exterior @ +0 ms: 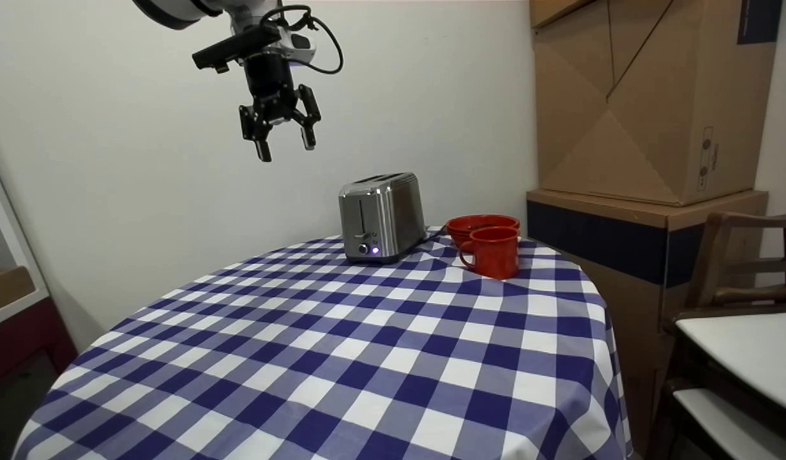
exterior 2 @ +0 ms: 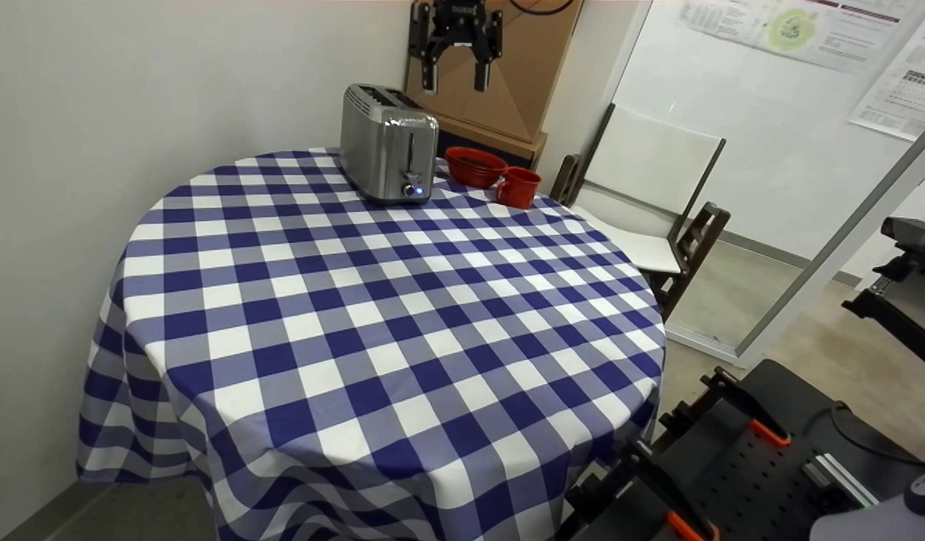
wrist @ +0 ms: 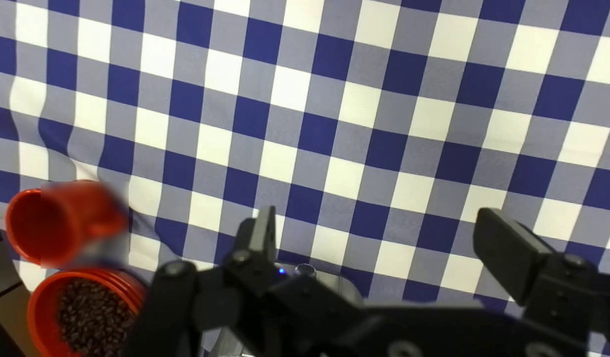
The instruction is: Turn on the toaster
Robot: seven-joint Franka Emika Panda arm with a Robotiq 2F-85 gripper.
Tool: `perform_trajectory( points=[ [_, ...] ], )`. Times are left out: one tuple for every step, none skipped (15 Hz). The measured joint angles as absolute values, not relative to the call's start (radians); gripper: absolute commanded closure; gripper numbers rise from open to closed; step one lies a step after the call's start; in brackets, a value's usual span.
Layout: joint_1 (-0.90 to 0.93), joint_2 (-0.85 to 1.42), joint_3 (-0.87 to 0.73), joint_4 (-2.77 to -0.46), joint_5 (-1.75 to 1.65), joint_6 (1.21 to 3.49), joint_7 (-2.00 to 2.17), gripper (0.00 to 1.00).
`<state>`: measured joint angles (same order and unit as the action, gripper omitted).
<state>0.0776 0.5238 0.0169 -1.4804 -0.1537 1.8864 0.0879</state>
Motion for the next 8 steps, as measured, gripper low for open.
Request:
perform_trajectory(
  points=[
    [0.077, 0.494, 0.017, -1.528, -0.153, 1.912, 0.082, 0.00],
    [0.077, 0.463, 0.017, -1.578, -0.152, 1.932, 0.078, 0.00],
    [0.076, 0.430, 0.017, -1.628, -0.147, 1.949, 0.078, 0.00],
    [0.072, 0.379, 0.017, -1.703, -0.139, 1.969, 0.078, 0.00],
    [0.071, 0.366, 0.017, -1.721, -0.137, 1.972, 0.078, 0.00],
    [0.066, 0.330, 0.017, -1.772, -0.121, 1.966, 0.082, 0.00],
    [0.064, 0.311, 0.017, -1.798, -0.120, 1.966, 0.082, 0.00],
    [0.064, 0.308, 0.017, -1.798, -0.120, 1.966, 0.082, 0.00]
  ],
)
